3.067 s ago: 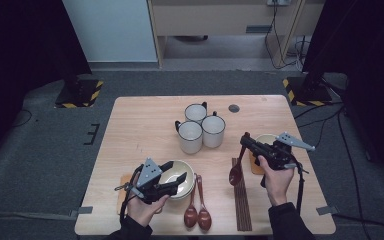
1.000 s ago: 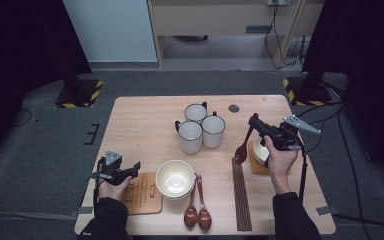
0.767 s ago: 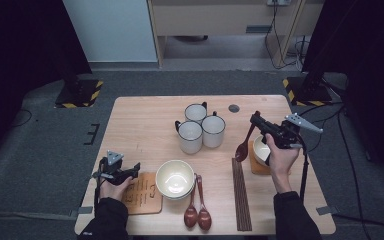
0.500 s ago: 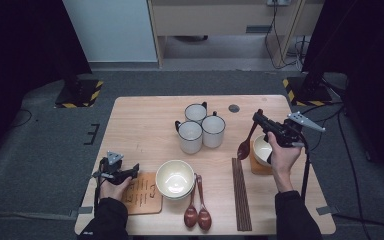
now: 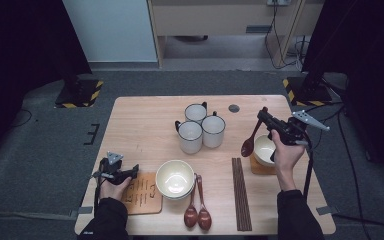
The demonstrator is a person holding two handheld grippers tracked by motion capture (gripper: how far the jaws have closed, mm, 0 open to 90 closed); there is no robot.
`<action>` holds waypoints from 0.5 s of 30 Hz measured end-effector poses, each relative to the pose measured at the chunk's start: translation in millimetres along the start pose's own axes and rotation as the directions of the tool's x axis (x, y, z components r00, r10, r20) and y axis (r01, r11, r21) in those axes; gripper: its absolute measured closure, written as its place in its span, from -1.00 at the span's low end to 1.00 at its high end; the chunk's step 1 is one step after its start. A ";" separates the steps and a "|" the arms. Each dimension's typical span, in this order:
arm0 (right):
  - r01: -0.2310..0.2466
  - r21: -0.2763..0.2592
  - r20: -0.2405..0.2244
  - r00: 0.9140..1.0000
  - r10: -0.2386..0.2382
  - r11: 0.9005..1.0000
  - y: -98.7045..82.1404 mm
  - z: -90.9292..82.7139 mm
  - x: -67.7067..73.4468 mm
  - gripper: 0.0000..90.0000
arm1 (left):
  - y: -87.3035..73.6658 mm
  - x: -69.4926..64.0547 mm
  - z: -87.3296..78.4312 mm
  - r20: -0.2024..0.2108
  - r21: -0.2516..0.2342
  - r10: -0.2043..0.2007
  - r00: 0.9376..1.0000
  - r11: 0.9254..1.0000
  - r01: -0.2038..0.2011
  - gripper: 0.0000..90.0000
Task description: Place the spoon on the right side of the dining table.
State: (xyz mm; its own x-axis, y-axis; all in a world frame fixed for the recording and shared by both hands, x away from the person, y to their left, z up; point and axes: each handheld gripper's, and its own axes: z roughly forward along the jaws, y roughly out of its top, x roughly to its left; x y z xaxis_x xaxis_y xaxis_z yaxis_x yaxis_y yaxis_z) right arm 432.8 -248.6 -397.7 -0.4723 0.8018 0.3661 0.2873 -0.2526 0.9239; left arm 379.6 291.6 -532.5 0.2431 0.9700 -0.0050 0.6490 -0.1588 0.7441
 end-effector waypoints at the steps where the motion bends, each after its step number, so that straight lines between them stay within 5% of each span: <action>1: -0.001 -0.002 0.003 1.000 0.001 1.000 0.5 -0.6 -1.0 0.86 | -0.2 0.1 0.2 0.000 0.001 0.000 1.000 1.000 0.000 -0.60; 15: -0.019 -0.034 0.036 0.999 0.021 0.999 6.3 -6.8 -12.6 0.86 | -1.3 -0.5 3.0 -0.002 0.024 0.008 1.000 1.000 -0.008 -0.62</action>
State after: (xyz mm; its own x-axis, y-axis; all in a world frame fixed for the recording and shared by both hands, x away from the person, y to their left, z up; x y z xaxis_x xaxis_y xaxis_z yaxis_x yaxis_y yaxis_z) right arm 434.9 -263.9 -395.7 -0.4361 0.8153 0.3809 0.2683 -0.2862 0.9198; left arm 380.8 290.7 -535.4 0.2472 0.9690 0.0026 0.6643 -0.1714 0.7275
